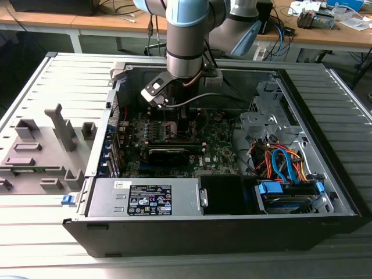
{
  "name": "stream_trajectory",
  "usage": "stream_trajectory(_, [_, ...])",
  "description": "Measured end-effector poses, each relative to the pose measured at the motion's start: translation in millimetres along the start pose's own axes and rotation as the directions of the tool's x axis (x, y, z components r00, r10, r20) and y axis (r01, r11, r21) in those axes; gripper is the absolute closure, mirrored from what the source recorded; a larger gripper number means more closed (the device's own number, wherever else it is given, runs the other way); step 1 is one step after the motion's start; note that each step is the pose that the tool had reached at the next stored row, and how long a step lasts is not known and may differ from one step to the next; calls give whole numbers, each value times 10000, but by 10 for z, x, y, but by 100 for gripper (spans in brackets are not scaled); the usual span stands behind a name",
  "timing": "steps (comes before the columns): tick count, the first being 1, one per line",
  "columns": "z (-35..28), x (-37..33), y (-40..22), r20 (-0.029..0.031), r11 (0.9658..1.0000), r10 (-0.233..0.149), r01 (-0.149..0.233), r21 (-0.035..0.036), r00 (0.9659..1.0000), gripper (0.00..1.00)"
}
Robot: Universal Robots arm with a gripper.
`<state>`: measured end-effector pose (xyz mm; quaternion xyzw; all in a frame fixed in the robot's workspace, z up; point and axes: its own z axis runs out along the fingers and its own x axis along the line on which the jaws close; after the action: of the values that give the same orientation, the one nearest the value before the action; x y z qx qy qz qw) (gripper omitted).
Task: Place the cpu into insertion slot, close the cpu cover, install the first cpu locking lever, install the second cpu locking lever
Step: 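Place the cpu into insertion slot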
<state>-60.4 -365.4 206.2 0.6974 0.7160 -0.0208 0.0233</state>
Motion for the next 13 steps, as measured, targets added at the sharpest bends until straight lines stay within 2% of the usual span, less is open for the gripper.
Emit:
stream_trajectory(4, [18,1,-1,2,9997,258,-258,17,9997,45])
stream_trajectory(13, [57,4,3,1,9996,275,-275,18,9996,45])
